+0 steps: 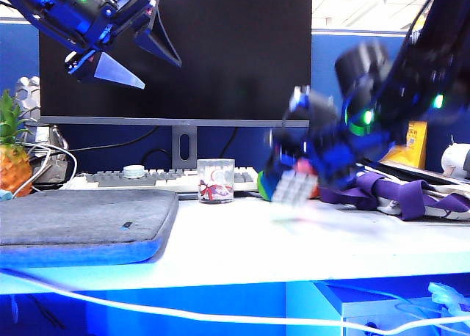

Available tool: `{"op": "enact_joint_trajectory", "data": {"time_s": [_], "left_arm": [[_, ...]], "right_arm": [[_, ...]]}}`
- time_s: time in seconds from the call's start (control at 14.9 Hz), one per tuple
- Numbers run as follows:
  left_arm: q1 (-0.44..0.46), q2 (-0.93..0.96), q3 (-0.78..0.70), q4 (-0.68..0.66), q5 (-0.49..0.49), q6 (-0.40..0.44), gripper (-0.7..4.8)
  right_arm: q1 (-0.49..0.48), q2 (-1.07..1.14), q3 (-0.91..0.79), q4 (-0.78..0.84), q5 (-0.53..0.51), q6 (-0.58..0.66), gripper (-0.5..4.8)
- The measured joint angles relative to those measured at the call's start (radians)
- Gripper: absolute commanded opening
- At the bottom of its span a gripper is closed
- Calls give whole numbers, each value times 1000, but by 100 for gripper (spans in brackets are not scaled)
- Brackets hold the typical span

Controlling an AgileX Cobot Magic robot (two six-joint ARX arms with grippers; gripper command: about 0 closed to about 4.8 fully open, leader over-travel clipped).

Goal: Rotate the Rubik's Cube so that its red face is facing towards you.

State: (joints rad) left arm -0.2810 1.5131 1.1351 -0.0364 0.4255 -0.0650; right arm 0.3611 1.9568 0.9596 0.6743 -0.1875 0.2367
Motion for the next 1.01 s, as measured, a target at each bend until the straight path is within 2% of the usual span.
{"op": "enact_joint_trajectory", "data": {"time_s": [0.2, 0.47, 0.67, 1.01], "left_arm": [[0, 0, 0, -2, 0, -8, 479], [-13, 0, -6, -5, 0, -23, 479], [-13, 1, -23, -12, 0, -40, 479], [-12, 2, -85, 4, 0, -48, 479]], "right_arm": [[0, 35, 8, 18, -7, 10, -1], [9, 158, 144, 36, 22, 10, -1], [17, 247, 203, 133, 30, 38, -1], [12, 241, 231, 55, -15, 71, -1]]}}
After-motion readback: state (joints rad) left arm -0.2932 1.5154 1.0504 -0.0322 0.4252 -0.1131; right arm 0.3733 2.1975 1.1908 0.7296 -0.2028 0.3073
